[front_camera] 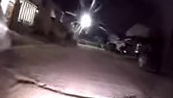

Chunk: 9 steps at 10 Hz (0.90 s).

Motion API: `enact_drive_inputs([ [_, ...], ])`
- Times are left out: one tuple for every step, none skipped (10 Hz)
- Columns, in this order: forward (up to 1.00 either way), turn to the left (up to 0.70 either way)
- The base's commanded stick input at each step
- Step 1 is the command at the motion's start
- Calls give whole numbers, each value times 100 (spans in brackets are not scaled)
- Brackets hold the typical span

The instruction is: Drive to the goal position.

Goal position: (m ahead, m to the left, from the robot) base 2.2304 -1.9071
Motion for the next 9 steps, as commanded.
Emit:
enact_drive_inputs([
  [85,0],
  [85,0],
  [85,0],
  [85,0],
  [85,0],
  [85,0],
  [85,0],
  [85,0],
  [85,0],
])
